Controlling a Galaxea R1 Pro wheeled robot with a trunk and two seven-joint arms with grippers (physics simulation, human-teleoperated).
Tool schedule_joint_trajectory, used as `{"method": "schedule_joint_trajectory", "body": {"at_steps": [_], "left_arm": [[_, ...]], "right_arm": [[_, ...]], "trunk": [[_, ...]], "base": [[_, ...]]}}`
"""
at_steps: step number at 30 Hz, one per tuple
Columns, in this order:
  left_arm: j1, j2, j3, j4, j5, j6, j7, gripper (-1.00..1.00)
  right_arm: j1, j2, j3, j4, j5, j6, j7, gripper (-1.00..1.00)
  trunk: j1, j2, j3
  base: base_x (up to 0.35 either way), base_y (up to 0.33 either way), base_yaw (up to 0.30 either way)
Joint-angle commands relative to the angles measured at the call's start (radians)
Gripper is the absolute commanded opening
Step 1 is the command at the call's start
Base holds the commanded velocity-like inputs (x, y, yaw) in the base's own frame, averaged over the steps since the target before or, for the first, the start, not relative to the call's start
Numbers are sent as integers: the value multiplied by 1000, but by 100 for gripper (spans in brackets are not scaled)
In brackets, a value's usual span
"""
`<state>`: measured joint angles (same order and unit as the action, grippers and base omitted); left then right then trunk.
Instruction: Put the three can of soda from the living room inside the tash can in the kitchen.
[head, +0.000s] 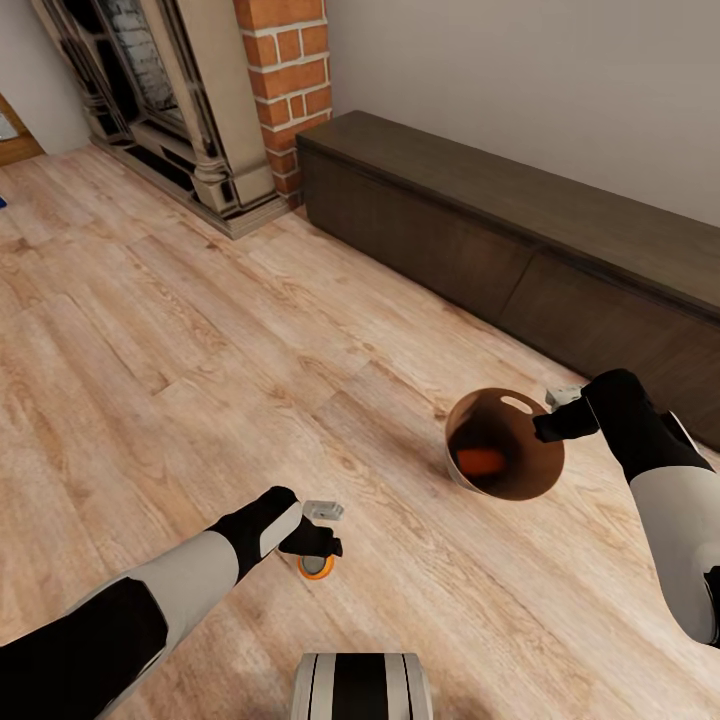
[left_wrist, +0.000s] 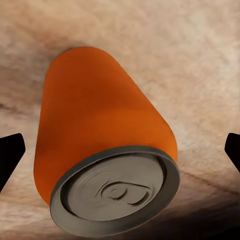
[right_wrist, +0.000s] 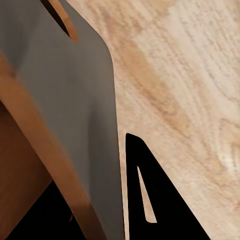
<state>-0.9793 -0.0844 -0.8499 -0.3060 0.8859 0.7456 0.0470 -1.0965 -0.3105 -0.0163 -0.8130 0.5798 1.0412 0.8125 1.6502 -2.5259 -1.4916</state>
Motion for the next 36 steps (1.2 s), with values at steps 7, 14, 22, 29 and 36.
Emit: {"method": "schedule_joint_trajectory", "body": {"at_steps": [7,14,22,29,36], "left_arm": [[22,0,0,-2,3,0,47,100],[25,1,0,-5,6,3,61,-100],[25,3,0,-7,10,3,62,-100],[25,3,0,-8,11,3,62,-100],[25,4,0,-8,9,4,60,-100]], "right_arm": [[0,1,-1,0,-14,6,4,-100],[0,6,-4,0,44,6,5,-100],[0,11,-5,0,67,6,5,-100],[0,13,-5,-1,69,6,5,-100],[0,14,-5,0,69,6,5,-100]], "trunk": [[0,0,0],[0,0,0],[0,0,0],[-1,0,4],[-4,2,31]], "base": [[0,0,0],[0,0,0],[0,0,0],[0,0,0],[0,0,0]]}}
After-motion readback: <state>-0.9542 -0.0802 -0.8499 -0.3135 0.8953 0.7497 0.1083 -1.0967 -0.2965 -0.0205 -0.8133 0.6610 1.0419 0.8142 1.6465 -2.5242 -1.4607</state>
